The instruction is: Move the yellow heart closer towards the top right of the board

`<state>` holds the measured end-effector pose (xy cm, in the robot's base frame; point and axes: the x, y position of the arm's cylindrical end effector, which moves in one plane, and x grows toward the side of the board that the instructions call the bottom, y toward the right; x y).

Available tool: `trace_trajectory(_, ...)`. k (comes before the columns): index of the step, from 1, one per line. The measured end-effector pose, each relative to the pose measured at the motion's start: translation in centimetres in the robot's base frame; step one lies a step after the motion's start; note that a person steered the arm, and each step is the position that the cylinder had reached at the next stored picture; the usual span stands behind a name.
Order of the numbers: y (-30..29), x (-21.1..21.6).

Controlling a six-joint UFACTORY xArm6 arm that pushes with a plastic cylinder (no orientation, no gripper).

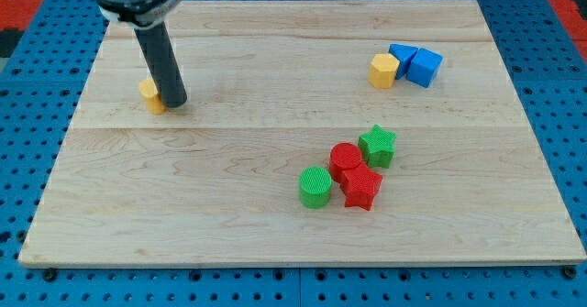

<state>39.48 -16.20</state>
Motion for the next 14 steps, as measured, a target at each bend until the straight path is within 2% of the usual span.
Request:
trace_trajectory(1, 0.2, 5.4)
trace_trajectory(2, -6.7, 3.0)
trace_trajectory(3, -6.0, -0.2)
trace_trajectory(4, 7.1, 2.1)
trace_trajectory(5, 10.9, 1.9)
trace_trajectory(6, 2.6, 1.9)
trace_trajectory(7, -0.6, 0.0)
trace_trajectory(9, 18.8, -1.6)
trace_trajectory(10, 20.7, -3.3)
trace_trajectory(11, 13.4, -3.5)
trace_trajectory(12, 13.0, -5.1)
trace_trajectory(13, 19.7, -6.4)
trace_trajectory(14, 21.6, -6.5)
